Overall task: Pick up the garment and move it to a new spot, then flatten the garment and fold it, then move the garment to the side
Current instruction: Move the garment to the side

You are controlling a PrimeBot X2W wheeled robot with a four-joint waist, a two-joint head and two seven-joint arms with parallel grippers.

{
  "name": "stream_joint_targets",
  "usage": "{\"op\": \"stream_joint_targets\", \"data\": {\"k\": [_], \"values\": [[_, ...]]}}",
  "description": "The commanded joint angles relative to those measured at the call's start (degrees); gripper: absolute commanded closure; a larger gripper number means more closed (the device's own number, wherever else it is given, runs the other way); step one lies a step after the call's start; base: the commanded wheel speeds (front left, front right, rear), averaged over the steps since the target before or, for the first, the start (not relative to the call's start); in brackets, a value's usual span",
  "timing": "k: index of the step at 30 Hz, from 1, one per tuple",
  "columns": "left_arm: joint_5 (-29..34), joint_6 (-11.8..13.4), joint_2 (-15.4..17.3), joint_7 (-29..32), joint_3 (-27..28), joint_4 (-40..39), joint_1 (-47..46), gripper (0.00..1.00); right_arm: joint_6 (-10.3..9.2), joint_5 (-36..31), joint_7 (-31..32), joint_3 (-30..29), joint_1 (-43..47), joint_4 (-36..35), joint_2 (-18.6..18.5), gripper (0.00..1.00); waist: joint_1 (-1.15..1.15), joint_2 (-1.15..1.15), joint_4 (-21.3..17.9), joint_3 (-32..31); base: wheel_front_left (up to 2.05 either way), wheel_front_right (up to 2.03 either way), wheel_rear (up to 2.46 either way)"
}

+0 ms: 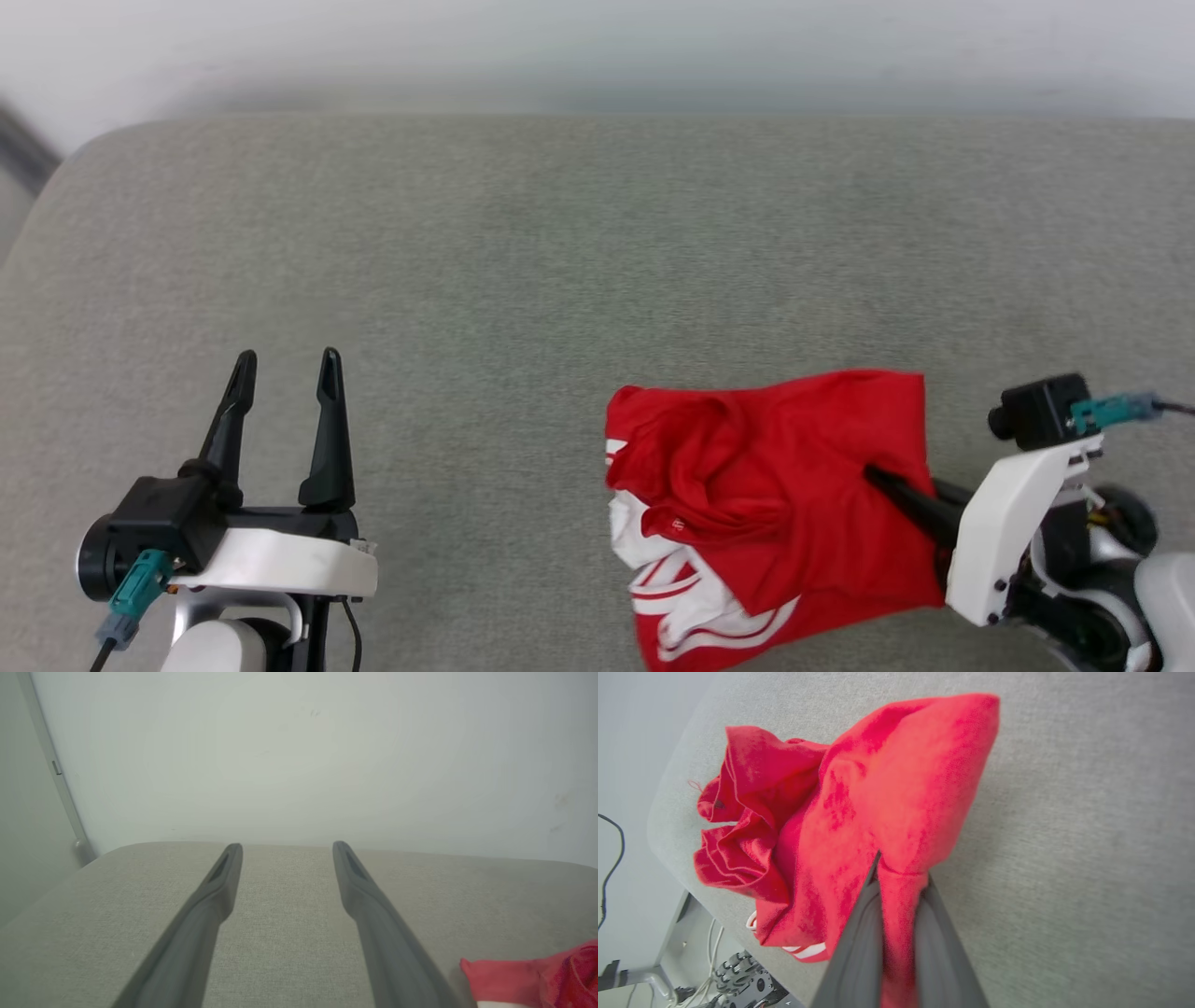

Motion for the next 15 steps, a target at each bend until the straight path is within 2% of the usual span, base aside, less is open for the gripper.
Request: {"op": "stream_joint_targets", "data": {"k": [1, 7, 10, 15], "values": [[0.19, -0.37, -0.26, -0.12, 0.41, -0.44, 0.6, 0.0, -0.02, -1.45, 0.76, 0.35, -1.51, -1.51, -1.65, 1.0, 0.0, 0.0, -2.17, -0.98, 0.0, 0.0, 0.0], [0.93, -0.75, -0.81, -0.11, 1.36, -2.22, 1.38, 0.0, -0.02, -7.15, 5.82, 1.79, -5.32, -6.57, -6.64, 1.0, 0.0, 0.0, -9.25, -0.74, 0.0, 0.0, 0.0], [1.43, -0.89, -0.83, -0.12, 1.66, -3.14, 1.23, 0.0, -0.03, -8.34, 7.2, 1.35, -6.82, -6.92, -7.33, 1.0, 0.0, 0.0, -13.74, 0.23, 0.0, 0.0, 0.0], [2.16, -2.33, 0.01, -0.12, 0.91, -4.69, -1.02, 0.0, -0.02, -8.49, 6.0, -1.35, -8.44, -3.91, -6.57, 1.0, 0.0, 0.0, -20.03, 3.52, 0.0, 0.0, 0.0]]}}
